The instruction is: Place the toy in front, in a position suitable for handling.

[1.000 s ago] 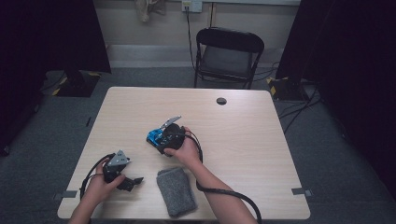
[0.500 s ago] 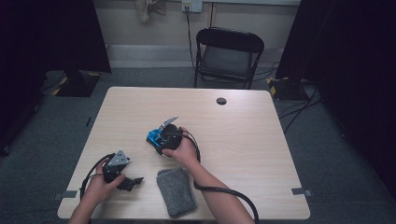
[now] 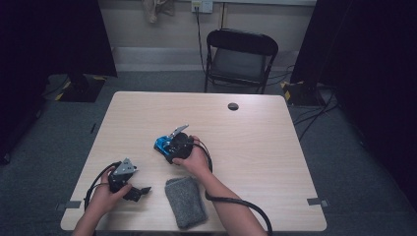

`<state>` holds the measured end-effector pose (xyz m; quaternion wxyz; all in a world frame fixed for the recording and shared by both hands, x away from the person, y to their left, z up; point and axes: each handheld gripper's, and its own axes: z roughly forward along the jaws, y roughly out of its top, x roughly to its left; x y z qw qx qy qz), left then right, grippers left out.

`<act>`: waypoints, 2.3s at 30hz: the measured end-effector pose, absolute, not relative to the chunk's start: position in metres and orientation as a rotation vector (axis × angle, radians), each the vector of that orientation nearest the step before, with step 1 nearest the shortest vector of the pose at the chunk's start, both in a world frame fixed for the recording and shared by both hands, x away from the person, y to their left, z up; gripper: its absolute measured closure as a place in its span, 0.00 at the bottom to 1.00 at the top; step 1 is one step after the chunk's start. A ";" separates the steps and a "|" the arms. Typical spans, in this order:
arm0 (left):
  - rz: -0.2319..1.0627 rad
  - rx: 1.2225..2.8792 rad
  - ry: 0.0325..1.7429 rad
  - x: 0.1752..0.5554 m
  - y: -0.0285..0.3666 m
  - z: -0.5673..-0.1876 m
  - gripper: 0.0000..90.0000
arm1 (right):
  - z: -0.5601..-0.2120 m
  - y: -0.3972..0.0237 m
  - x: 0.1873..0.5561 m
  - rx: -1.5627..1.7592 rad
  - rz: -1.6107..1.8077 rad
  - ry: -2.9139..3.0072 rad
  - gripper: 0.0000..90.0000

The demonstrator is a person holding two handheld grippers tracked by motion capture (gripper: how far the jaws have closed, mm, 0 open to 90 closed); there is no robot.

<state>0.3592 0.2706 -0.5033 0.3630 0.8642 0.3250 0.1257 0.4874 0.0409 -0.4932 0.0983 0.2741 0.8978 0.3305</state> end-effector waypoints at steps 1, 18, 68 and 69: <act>0.324 2.224 0.837 0.359 0.271 -0.503 0.00 | -0.493 0.041 0.487 0.806 0.986 2.656 0.26; 0.323 2.226 0.835 0.359 0.271 -0.503 0.00 | -0.489 0.043 0.481 0.796 0.939 2.640 0.30; 0.326 2.227 0.833 0.359 0.271 -0.503 0.00 | -0.463 -0.081 0.490 0.941 0.946 2.516 0.31; 0.326 2.228 0.833 0.359 0.271 -0.503 0.00 | -0.463 -0.084 0.489 0.941 0.946 2.516 0.31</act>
